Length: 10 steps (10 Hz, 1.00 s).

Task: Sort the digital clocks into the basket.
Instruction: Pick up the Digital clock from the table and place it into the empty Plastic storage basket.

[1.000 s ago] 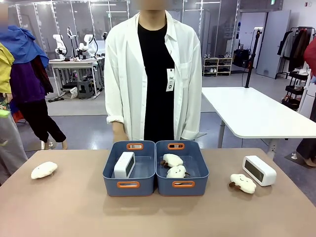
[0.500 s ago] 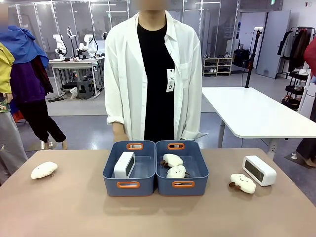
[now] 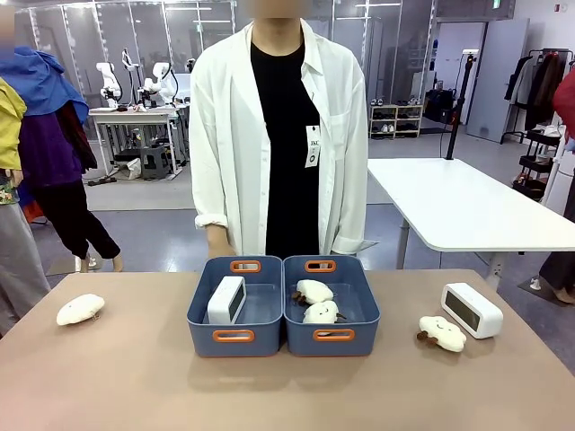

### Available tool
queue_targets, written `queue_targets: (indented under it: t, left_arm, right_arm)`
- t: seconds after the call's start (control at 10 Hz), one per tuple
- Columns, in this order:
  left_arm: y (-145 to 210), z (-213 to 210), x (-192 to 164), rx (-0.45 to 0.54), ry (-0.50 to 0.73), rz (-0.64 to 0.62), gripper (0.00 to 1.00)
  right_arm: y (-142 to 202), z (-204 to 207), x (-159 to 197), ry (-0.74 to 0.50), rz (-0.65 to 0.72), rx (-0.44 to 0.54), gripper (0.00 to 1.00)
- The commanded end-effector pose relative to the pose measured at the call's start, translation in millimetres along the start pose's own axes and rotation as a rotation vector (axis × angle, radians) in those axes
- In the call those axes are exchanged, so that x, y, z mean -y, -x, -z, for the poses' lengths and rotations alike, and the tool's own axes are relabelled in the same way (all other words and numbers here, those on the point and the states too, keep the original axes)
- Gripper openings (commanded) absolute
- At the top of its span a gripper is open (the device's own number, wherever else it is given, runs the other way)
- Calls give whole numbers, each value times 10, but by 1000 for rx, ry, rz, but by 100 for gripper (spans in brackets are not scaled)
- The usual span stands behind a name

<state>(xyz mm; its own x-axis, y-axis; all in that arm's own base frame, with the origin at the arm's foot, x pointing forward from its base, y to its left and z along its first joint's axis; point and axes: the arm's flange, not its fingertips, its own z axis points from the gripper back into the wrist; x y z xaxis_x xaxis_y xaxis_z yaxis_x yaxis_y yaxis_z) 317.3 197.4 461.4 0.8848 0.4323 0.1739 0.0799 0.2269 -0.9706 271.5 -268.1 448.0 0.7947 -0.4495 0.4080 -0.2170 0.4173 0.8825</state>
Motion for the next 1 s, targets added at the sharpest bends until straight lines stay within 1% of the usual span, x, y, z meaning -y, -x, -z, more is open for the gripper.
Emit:
queue_targets:
  t: [0.0, 0.9]
  left_arm:
    - [48, 3, 47, -22, -2, -13, 97]
    - [48, 3, 47, -22, -2, -13, 97]
  right_arm:
    - [-2, -6, -30, -15, -15, 11, 100]
    - [-2, -6, -30, -15, -15, 11, 100]
